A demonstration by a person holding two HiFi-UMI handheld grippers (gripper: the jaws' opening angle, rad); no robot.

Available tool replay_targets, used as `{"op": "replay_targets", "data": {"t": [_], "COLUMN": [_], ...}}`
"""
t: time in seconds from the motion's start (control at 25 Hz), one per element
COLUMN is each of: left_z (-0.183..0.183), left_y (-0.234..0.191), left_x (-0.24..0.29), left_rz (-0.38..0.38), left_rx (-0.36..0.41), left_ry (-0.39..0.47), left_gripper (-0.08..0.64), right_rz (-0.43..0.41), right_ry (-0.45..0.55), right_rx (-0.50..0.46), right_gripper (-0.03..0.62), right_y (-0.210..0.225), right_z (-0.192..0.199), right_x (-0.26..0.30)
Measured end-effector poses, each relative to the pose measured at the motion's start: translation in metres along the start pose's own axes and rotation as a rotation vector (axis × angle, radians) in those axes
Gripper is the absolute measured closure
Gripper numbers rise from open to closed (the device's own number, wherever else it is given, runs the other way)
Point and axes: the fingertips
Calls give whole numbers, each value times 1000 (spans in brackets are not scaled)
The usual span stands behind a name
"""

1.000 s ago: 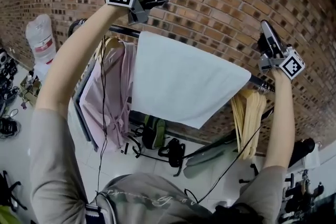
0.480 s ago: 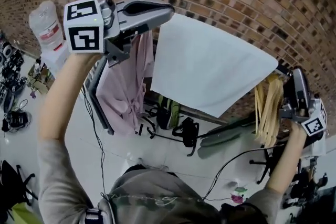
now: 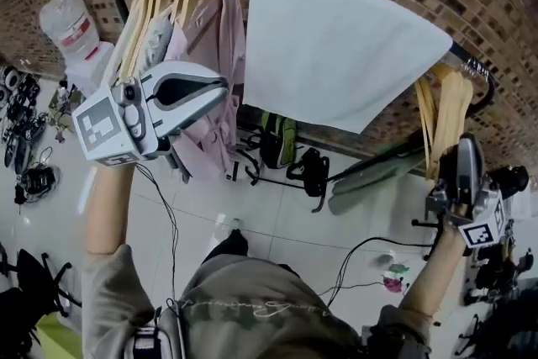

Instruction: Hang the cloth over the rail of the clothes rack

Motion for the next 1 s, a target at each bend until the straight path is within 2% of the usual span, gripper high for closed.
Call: {"op": "replay_targets", "data": {"t": [0.08, 0.2, 0.28, 0.44, 0.6, 0.72, 0.84, 1.0], "left_z": [19, 27, 36, 56, 66, 71, 82, 98], "left_y": [35, 84, 121, 186, 226, 253, 267, 283], "left_x": [-4, -3, -4, -3, 3, -2, -8, -14], "left_rz": [-18, -59, -76, -98, -85, -59, -36, -1], "left_rx": [-12, -72, -105, -173, -193, -218, -253, -256], "left_ry": [-33, 5, 18, -10, -13, 20, 33, -14], "left_gripper": [554, 554, 554, 554, 554, 554, 554, 554], "right_rz": [18, -44, -79, -157, -202, -204, -178, -148], "right_ry": [-23, -57, -93, -216, -280, -263, -284, -292], "right_rx": [-35, -51, -24, 60, 103, 130, 143, 132], "right_gripper": [581, 582, 581, 581, 581, 581, 583, 583], "right_y": [-23, -61, -91, -157, -211, -244, -258, -273], "right_z": [10, 22, 37, 79, 119, 123, 133, 142], "right_x": [-19, -46, -71, -113, -132, -135, -144, -147]}}
Point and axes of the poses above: the fingertips, and each gripper's own axes: x forward along the fingers, y to its right, z out of its underside, and after that the axes turned 6 degrees about -x, right-handed
